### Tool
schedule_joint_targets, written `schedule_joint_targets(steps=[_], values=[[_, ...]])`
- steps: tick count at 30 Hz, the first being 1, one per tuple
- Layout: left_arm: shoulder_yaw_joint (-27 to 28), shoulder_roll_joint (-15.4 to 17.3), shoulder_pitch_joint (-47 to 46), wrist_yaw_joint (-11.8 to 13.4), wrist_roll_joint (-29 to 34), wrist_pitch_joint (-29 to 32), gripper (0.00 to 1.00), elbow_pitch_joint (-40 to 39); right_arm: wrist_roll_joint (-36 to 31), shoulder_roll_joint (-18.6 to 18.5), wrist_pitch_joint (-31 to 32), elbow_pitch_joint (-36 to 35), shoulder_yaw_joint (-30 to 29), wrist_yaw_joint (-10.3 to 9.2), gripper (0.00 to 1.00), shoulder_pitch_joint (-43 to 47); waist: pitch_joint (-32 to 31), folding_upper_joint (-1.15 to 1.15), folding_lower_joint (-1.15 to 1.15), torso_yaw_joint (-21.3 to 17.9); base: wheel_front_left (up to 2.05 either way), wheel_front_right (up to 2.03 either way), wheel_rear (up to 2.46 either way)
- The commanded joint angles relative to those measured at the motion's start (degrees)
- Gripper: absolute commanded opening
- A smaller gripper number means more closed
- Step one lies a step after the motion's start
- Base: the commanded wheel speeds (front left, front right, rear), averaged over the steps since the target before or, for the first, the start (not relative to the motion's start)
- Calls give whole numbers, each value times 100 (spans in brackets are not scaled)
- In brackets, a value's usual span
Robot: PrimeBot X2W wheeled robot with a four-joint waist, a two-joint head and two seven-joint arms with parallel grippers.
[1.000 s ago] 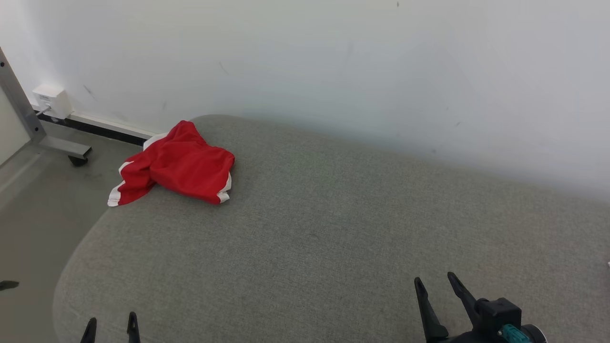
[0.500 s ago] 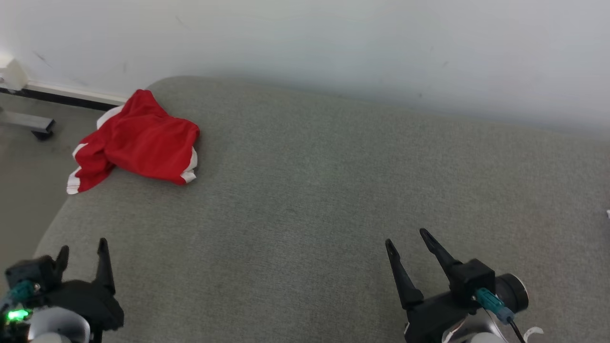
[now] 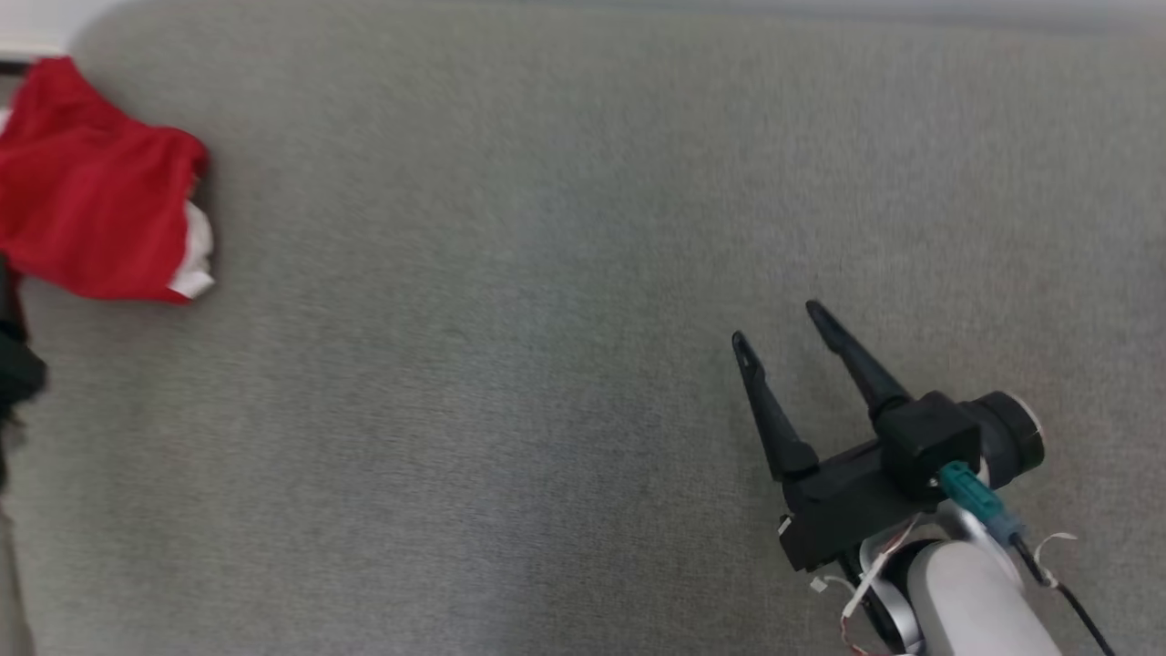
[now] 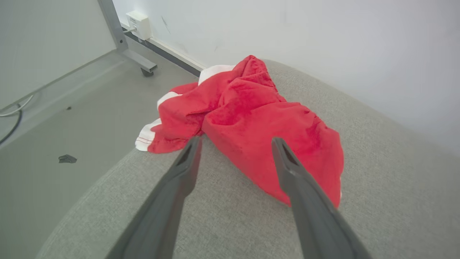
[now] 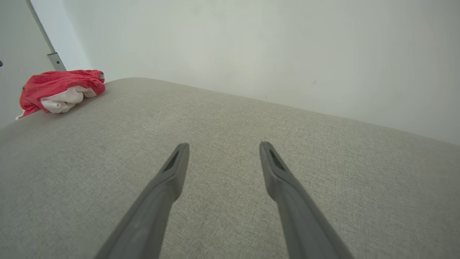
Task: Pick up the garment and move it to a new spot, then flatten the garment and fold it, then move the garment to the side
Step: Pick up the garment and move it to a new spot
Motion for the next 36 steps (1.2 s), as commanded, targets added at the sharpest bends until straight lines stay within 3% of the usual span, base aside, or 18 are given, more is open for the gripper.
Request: schedule_joint_targets(steps=[1,5,10,18,20,21,36], values=[[90,88,-236,35,-161,181,100,53,-65,-37,14,-91,-49,-16,100,-102,1005,-2,-2,-552,0,0,0],[309,392,-695,246,-436,930,100,178,-95,-67,96,-409,-94,-16,100,-136,1417,-2,-2,-646,0,0,0],[475,501,-996,593,-573,1368,100,56,-106,-81,146,-724,-199,-16,100,-101,1755,-2,-2,-682,0,0,0],[568,140,-666,988,-849,2146,100,-5,-147,-67,205,-884,-306,-16,100,-47,1874,-2,-2,-647,0,0,0],[634,16,-575,1001,-978,2179,24,-69,-112,-55,208,-871,-308,-16,100,-58,1831,-2,-2,-644,0,0,0],[622,-10,-533,988,-989,2190,0,-99,-106,-50,212,-861,-299,-16,100,-61,1804,-2,-2,-646,0,0,0],[536,641,-464,233,-998,1909,0,-771,142,150,-120,-258,-249,-17,100,178,459,-2,-2,-805,0,0,0]])
